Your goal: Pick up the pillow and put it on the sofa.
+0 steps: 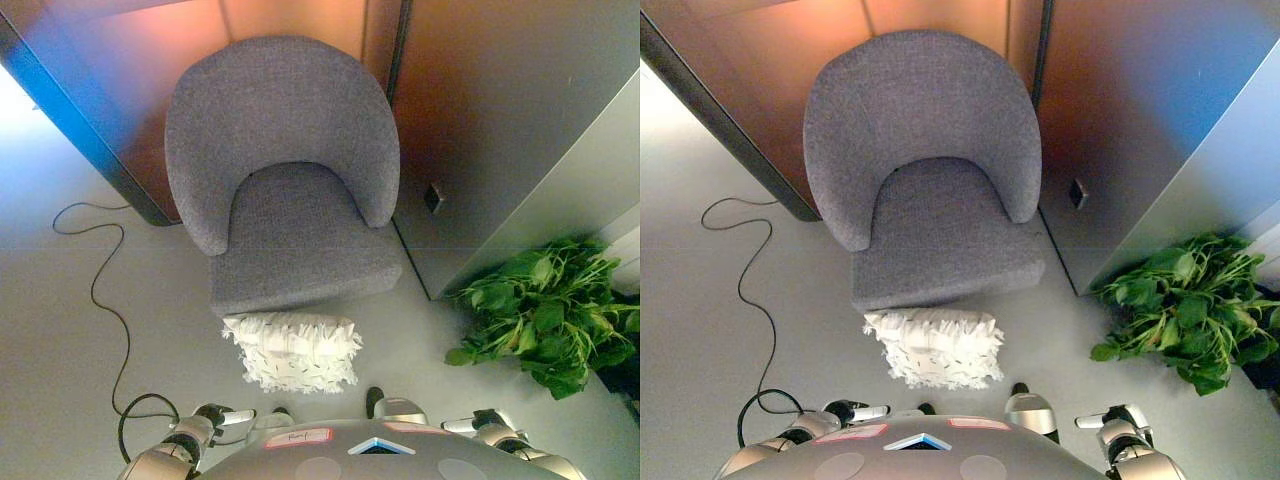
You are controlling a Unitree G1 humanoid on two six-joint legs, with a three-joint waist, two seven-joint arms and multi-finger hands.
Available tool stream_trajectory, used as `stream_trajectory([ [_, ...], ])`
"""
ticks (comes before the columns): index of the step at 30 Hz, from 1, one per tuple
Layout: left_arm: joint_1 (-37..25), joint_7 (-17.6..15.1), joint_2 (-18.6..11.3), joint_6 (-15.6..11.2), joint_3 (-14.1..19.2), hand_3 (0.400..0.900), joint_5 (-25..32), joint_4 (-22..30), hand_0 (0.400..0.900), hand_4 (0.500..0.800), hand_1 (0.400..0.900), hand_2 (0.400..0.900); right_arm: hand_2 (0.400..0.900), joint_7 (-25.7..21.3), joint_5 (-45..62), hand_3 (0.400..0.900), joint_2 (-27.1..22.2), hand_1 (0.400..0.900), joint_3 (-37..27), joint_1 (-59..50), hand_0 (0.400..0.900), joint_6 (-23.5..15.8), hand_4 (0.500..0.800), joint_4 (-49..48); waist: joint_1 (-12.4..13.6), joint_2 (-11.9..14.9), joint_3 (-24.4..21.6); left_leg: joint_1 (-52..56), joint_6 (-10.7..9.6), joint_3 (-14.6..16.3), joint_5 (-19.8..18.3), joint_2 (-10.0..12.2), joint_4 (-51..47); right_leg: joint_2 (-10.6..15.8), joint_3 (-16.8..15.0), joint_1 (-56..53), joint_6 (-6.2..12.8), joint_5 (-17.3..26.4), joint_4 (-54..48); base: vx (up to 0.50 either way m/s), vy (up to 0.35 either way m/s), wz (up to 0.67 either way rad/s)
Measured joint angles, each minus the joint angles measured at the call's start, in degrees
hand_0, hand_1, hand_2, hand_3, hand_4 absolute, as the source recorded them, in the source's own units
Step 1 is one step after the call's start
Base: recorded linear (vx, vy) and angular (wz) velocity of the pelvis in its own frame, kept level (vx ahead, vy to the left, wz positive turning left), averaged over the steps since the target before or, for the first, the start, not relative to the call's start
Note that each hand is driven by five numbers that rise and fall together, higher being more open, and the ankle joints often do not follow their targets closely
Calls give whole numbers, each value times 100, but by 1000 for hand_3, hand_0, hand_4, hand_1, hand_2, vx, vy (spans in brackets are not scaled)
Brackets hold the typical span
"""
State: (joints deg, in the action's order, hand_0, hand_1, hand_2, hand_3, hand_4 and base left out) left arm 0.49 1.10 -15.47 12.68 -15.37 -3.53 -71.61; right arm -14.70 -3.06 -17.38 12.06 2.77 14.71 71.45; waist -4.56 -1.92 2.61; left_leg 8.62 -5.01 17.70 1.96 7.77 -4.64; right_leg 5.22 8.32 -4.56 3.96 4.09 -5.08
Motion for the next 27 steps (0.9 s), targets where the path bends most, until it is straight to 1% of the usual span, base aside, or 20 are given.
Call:
stream_trajectory([
  [9, -9, 17, 0, -6, 0, 900, -2, 5, 900, 800, 900, 900, 900, -3, -7, 900, 0, 900, 0, -12, 900, -35, 800, 0, 2, 25, 85, 4, 0, -3, 0, 1, -1, 1, 4, -7, 0, 0, -2, 26, -8, 2],
  [12, -8, 91, -3, 28, 0, 900, -7, 4, 900, 800, 900, 900, 900, -44, -29, 900, -6, 900, 0, -15, 900, -43, 800, 1, 4, 4, 110, 3, 0, -8, 0, 0, -1, 5, 10, -10, 0, 0, -3, 34, -27, 5],
  [15, -6, 190, -5, 31, 0, 900, -9, 5, 900, 800, 900, 900, 900, -144, -227, 900, -14, 900, 1, -27, 900, -45, 800, 3, 5, -55, 144, 1, 1, -13, 0, 1, -1, 6, 15, -12, 0, 0, -4, 35, -42, 5],
  [21, 4, 370, -13, 19, -13, 900, -14, 9, 900, 800, 900, 900, 900, -264, -297, 900, -133, 900, 7, -132, 900, -49, 800, -4, 10, -170, 199, -68, 7, -64, 10, -5, -1, 17, 60, 23, 1, -2, -4, 23, -50, 9],
  [24, -3, 434, -22, -50, -27, 900, -13, 60, 900, 800, 900, 900, 900, -306, -399, 900, -248, 900, 14, -273, 900, -49, 800, -5, 12, -246, 248, -202, 17, -107, 33, -16, 0, 31, 101, 112, 2, 0, -1, -36, -28, 9],
  [27, -42, 448, -29, -149, -145, 900, -7, 136, 900, 800, 900, 900, 900, -393, -437, 900, -397, 900, 97, -466, 900, -36, 800, -10, 34, -320, 289, -410, -1, -168, 88, -36, 26, 44, 154, 269, -5, 25, 22, -98, -40, 14],
])
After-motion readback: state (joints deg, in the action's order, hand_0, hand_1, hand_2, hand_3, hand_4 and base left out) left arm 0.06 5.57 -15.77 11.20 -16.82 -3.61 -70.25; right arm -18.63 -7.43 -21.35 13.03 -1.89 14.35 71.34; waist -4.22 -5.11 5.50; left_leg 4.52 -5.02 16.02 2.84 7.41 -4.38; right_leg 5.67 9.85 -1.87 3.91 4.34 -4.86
